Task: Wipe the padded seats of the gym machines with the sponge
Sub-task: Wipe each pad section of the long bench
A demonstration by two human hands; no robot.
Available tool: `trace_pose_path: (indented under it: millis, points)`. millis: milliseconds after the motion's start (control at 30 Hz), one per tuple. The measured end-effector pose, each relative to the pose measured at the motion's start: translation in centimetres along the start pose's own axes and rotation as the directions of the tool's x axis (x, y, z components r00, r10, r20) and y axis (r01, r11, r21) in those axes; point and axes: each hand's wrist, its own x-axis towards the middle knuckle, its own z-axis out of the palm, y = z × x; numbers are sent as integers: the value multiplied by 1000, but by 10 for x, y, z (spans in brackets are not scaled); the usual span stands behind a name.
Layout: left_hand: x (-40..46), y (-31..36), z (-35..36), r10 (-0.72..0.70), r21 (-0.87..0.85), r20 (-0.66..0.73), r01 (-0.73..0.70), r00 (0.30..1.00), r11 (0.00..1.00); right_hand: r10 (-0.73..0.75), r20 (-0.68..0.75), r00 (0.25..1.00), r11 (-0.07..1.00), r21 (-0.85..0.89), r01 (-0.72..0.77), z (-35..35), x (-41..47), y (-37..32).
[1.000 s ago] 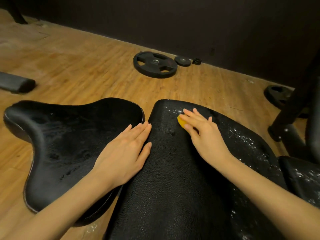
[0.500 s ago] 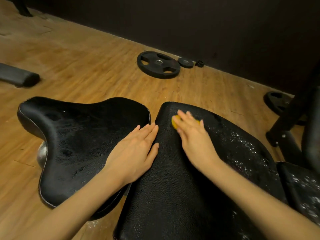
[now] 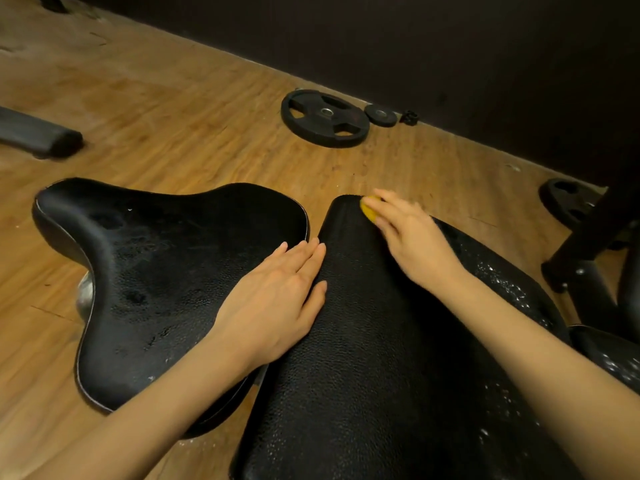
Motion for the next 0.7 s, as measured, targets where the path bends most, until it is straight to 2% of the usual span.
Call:
trace_pose_path:
  millis: [133, 167, 233, 300, 400, 467, 567, 633, 700]
  points:
    - [0, 1, 2, -1, 0, -10, 1, 1000, 1000, 171, -134, 976, 983, 83, -161, -6, -21, 29]
    - [0, 1, 2, -3, 1, -7, 3, 1000, 1000, 160, -151, 975, 986, 62, -152, 1, -12, 22]
    - [1, 1, 2, -8, 3, -1, 8, 1000, 1000, 33, -163, 986, 999, -7, -34, 17, 17, -2]
    - [0, 1, 2, -15, 9, -1, 15, 1000, 1000, -91, -75, 993, 991, -101, 83, 32, 45, -28]
    - [0, 1, 0, -8, 10, 13, 8, 1000, 1000, -121, -17, 993, 984, -133, 118, 33, 56, -35]
    - [0, 1, -1, -5, 1, 19, 5, 1000, 1000, -16, -85, 996, 1000, -19, 14, 19, 39, -11]
    - [-1, 2, 0, -9, -9, 13, 9, 1000, 1000, 245, -141, 959, 969, 73, -237, -9, 10, 38]
    - [0, 2, -1, -6, -10, 15, 7, 1000, 1000, 373, -139, 917, 927, 23, -374, -14, 10, 45]
    - [0, 3, -2, -4, -11, 24, 4, 1000, 1000, 377, -134, 916, 915, -98, -391, -7, 29, 26]
